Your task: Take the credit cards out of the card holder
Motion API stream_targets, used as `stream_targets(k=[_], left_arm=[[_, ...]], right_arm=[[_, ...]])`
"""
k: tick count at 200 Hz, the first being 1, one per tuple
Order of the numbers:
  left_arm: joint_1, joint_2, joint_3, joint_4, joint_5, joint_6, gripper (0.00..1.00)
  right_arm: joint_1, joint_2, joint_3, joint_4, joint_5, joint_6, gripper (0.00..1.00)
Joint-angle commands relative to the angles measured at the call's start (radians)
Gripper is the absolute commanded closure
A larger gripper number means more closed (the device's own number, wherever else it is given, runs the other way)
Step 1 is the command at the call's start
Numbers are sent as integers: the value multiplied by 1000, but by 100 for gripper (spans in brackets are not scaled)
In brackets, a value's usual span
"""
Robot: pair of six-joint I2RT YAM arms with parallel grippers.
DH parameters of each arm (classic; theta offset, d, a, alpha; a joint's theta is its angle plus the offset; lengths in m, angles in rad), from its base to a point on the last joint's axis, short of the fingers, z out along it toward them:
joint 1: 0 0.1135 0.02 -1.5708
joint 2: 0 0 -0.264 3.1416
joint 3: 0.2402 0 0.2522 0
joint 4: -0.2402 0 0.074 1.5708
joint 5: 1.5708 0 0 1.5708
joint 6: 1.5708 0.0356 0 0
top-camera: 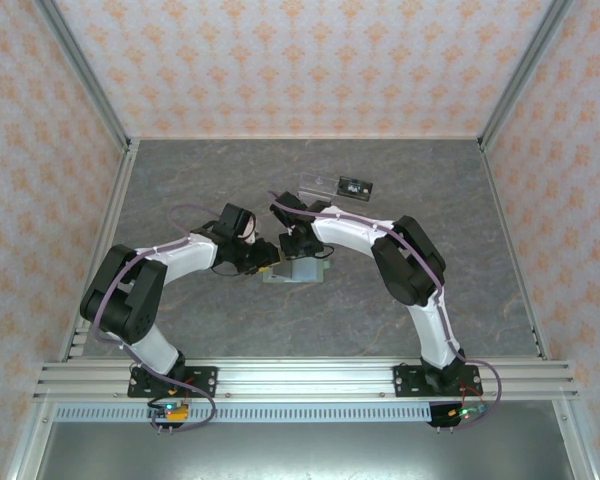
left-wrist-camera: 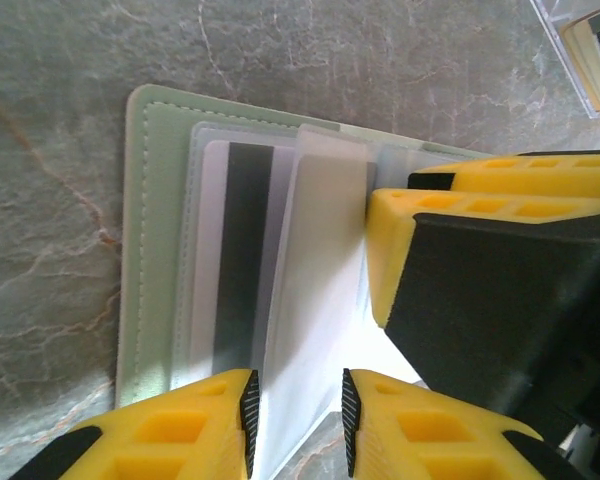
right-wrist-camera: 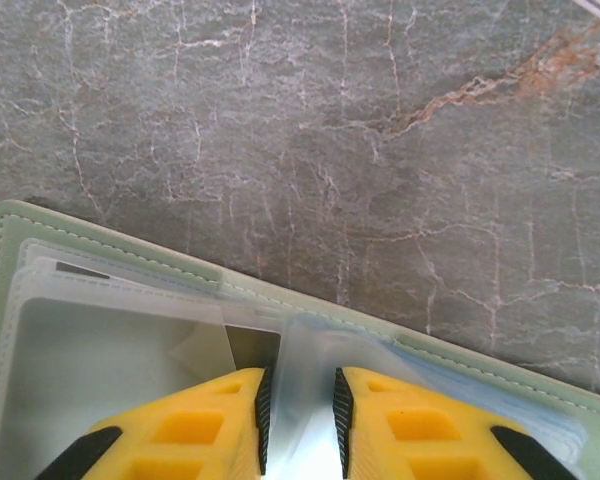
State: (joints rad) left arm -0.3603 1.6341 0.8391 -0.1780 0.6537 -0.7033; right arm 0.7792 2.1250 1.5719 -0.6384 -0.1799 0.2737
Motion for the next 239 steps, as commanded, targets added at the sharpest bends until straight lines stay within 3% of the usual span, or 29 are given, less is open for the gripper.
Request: stream_targets(k=[1,39,95,140,156,211,239], left_arm=[[-9,16,14,50,45,-21,69],[-8,22,8,73,58,-38,73],[-9,17,3,96,65,-41,75],[-25,5,10,142,99,-63,73],[-46,4,24,150,94,-74,69],[-115,55,86,186,77,-118,44],[-121,87,106,175,71,-124,40]], right_arm=[[-1,35,-54,-17,2,18,74],[-16,0,-91,35,-45,55,74],[-59,-199,-217,241,-134,158,67],[-94,-340,-323,327,-82,217,63],[-112,-390,-371,353,-48,239,62],[-149,-487,-457,389,30,271,60],[-149,-486,-454,382,30,266,60]])
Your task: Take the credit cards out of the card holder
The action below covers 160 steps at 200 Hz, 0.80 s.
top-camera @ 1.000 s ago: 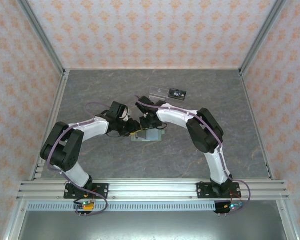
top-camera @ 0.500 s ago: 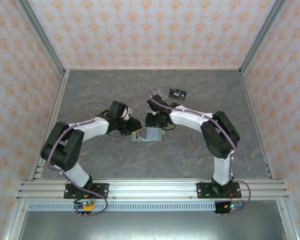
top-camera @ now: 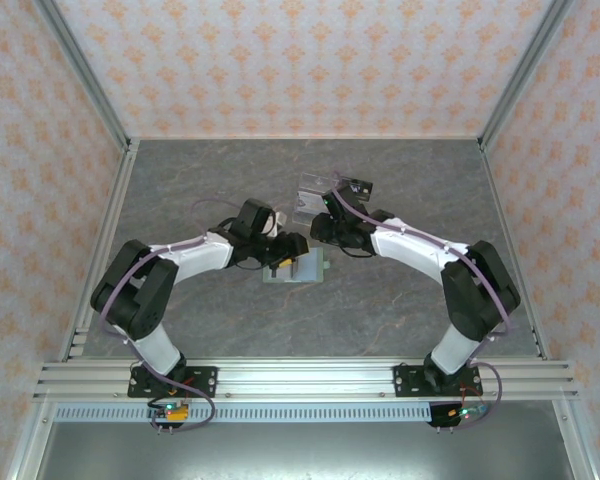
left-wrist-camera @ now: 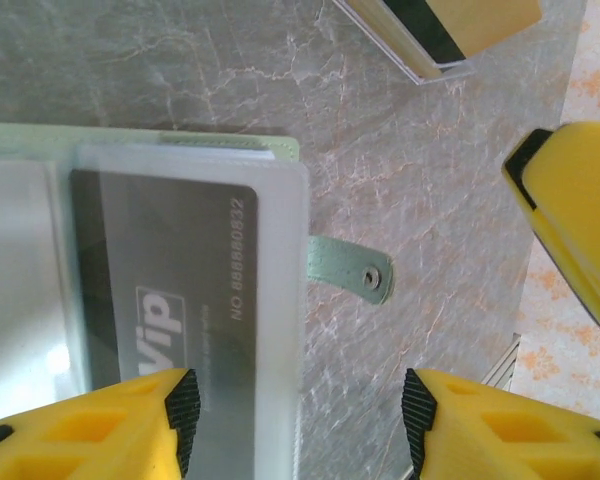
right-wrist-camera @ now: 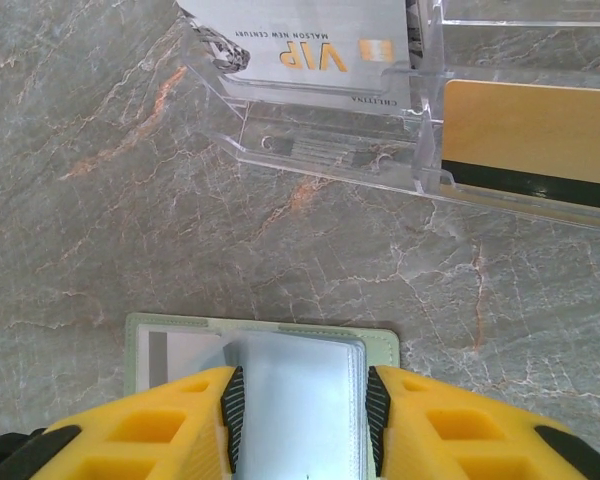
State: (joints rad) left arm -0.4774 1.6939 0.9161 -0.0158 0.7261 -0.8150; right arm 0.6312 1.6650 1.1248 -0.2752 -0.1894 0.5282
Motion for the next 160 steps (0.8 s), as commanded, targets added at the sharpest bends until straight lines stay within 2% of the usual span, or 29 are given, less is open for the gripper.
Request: stream_targets(k=[1,41,61,92,160], left_arm=[[-3,26,29,11,-3,-12,40],[8,0,40,-82,-69,32,41],[31,-19,24,-113,-105,38,46],[59,-25,0,-132,-131,37,59],[61,37,5,-88,-94,13,70]], right_arm=[[-2,-26,-7,18,39,11,61],[0,-20,8,-8,12,-25,63],[10,2,32,-38,-14,-52,67],[50,69,78,-100,-21,-80,71],[73,181,99,-116,-61,-46,74]])
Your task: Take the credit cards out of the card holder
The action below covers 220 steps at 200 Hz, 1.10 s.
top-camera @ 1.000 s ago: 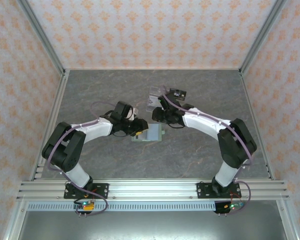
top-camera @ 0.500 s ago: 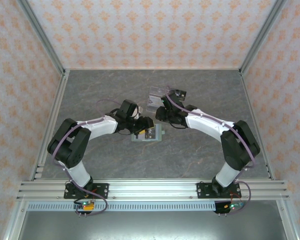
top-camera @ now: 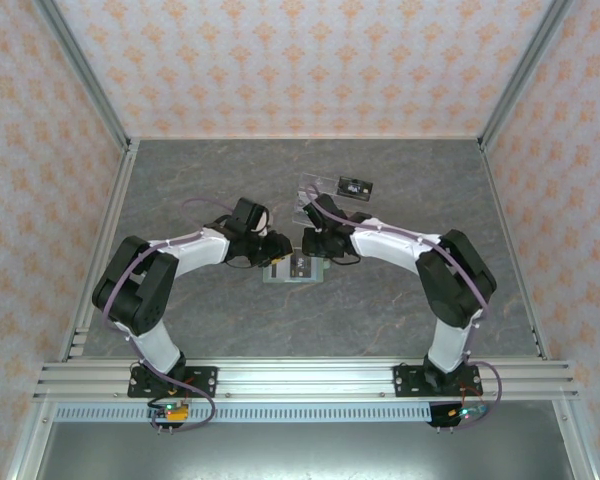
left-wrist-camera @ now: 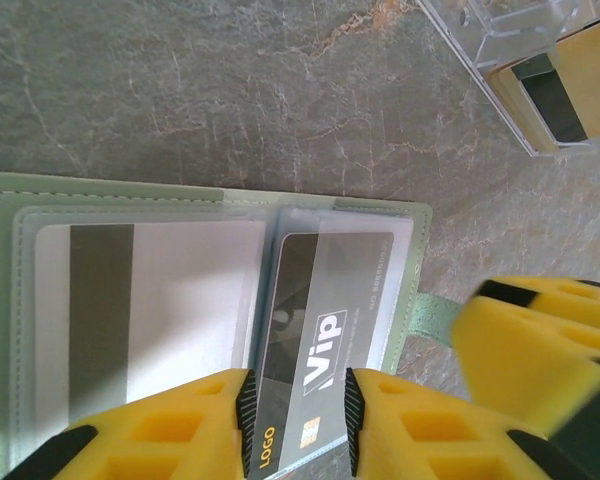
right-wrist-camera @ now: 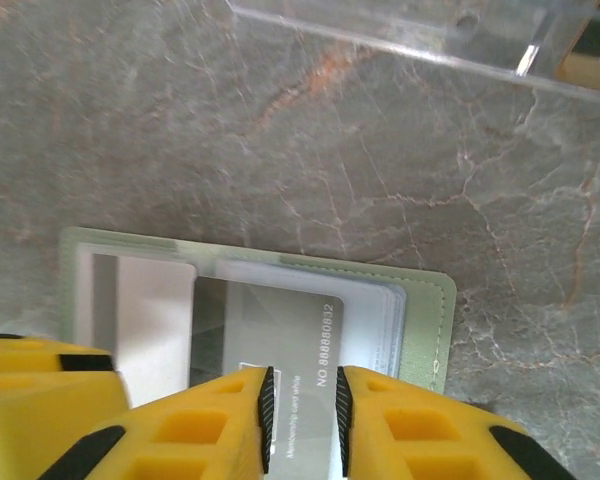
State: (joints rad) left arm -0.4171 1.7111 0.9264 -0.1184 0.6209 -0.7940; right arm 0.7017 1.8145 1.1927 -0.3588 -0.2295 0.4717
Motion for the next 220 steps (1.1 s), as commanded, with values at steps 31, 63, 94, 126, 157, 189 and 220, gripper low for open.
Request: stream_targets(k=[31,63,94,126,157,189,220], left_arm=[[0,38,0,23,20,-10,71],[1,57,0,42,42,-17,71],[-1,64,4,53,54,-18,71],[-4,79,6,43,52,-11,71],[-8,88,11,43,62,-8,71],[-11,99,17,51,66,-10,77],[-12,107,20,58,74,-10,82]], right_arm=[[2,67,43,-37,-37,12,75],[3,94,55,-51,-39,10,75],[2,115,61,-68,-29,10,75],[4,138,71,-81,-28,8,75],[2,150,70,-89,-21,9,75],[2,153,68,-92,-18,12,75],[2,153,67,-92,-14,12,76]])
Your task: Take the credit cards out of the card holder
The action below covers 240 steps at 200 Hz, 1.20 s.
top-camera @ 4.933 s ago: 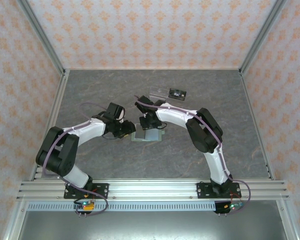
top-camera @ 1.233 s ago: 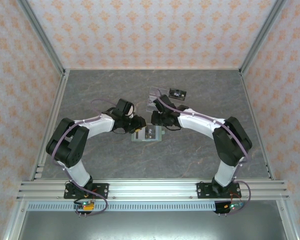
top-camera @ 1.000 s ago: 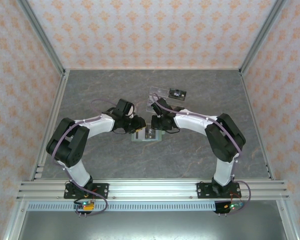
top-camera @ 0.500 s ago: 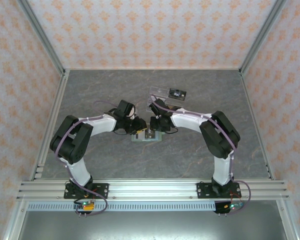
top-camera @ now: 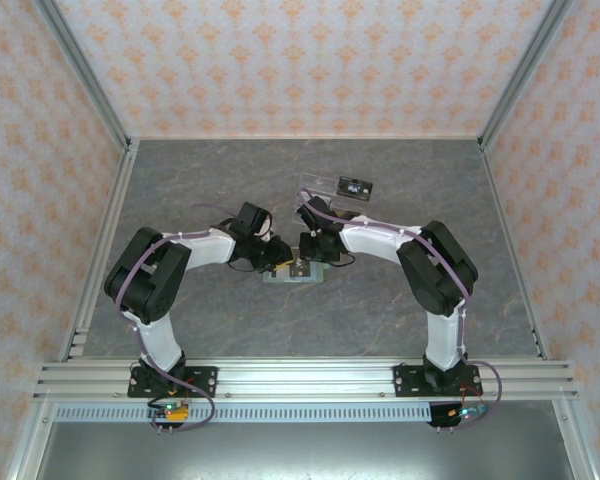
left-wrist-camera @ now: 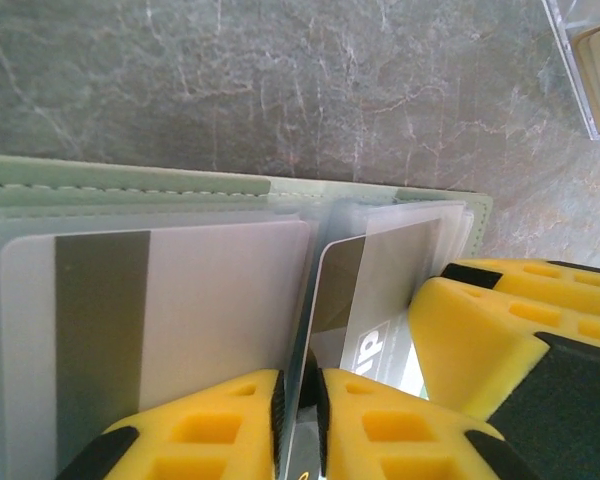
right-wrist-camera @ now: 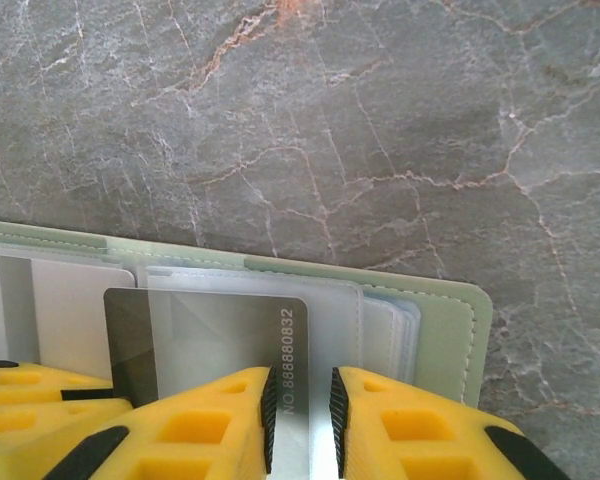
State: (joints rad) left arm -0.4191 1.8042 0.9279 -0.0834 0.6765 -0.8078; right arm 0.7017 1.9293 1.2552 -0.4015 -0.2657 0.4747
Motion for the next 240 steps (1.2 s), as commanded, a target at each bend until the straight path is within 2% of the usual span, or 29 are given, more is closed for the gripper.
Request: stream_targets(k=[1,84,149,209,240], left_arm=[[-10,14,19,23,18,4,82],[-10,15,17,65,55,-8,82],[9,-22,7,-3,15,34,96],[45,-91,-26,-74,-3,98,100],[73,-144,-32,-127,-15,145,100]], right_arm=[[2,39,5,-49,22,9,76],[3,49,5,-47,2,13,76],[1,46,3,-57,31,13,77],[-16,14,-31,-17,31,27,77],[-32,-27,-53,43,-25,21,76]])
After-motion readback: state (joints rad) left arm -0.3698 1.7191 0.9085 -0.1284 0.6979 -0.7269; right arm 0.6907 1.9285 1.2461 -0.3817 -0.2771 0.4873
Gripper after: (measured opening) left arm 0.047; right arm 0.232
